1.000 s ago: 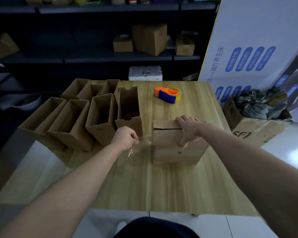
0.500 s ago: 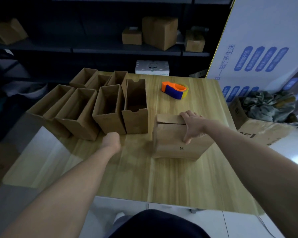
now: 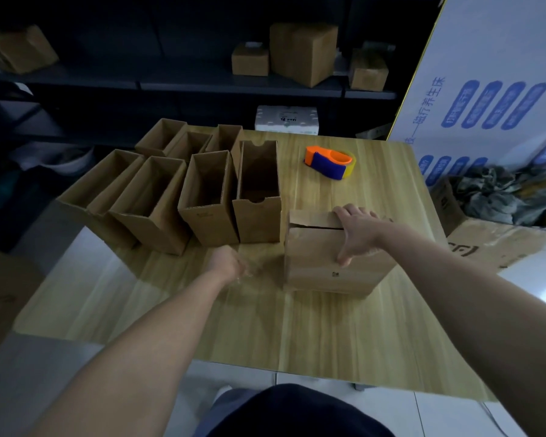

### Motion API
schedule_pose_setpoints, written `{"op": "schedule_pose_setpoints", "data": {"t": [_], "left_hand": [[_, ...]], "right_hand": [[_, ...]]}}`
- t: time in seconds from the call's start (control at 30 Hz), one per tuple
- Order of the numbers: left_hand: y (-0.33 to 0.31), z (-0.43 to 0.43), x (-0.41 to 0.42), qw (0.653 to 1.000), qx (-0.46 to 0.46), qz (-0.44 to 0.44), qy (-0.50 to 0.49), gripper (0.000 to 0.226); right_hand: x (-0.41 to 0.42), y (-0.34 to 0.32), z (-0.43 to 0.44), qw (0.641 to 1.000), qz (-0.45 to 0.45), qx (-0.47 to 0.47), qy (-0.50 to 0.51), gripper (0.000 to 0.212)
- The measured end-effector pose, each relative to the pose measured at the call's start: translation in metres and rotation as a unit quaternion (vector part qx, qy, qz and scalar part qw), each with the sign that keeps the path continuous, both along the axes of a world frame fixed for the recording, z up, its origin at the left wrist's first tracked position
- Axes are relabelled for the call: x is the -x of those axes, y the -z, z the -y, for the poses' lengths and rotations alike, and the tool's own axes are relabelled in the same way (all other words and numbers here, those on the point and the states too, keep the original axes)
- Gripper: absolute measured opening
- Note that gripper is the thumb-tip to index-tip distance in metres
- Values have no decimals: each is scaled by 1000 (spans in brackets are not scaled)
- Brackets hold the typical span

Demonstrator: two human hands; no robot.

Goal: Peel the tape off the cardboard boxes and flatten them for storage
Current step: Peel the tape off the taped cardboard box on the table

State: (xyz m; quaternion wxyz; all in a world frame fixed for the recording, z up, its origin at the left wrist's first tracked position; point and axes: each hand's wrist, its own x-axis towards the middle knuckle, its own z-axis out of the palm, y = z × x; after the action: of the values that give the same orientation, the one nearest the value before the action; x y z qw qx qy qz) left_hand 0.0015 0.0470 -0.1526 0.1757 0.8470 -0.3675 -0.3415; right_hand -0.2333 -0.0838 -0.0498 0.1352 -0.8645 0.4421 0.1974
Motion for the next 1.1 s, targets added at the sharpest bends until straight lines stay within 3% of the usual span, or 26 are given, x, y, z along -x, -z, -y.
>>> {"op": "schedule_pose_setpoints", "data": {"t": [0.17,0.3,0.43,0.53,0.6,0.7,0.8,0.87,1.0,1.1], "left_hand": [[18,-6,1,999,-17,-5,-42,5],[31,-11,11,999,-50,20,11,26],[24,-7,7,993,-90,-37,60,23],[7,-3,-3,994,-54,-95,-4,19],[-1,0,-6,994,-30,-99,-27,23],[-24,4,4,996,41,-78,-24,8],[-57,17,28,976,121,-179,-17,34],[-76,26,45,971,120,-206,31,48],[-87,41,66,978,111,-164,62,42],[-86,45,74,976,121,-168,61,43]], "right_hand": [[-3,-1,4,1000,-4,-10,4,117],[-4,-1,6,1000,-6,-15,7,118],[-3,0,6,1000,-6,-14,9,118],[-4,0,5,1000,-9,-11,10,116],[-3,-2,5,1000,-11,-15,11,117],[1,-6,6,999,4,-40,25,119],[5,-10,12,995,50,-76,50,103],[7,-13,15,990,88,-82,79,82],[14,-18,13,994,81,-22,73,44],[22,-21,10,988,123,3,94,35]]}}
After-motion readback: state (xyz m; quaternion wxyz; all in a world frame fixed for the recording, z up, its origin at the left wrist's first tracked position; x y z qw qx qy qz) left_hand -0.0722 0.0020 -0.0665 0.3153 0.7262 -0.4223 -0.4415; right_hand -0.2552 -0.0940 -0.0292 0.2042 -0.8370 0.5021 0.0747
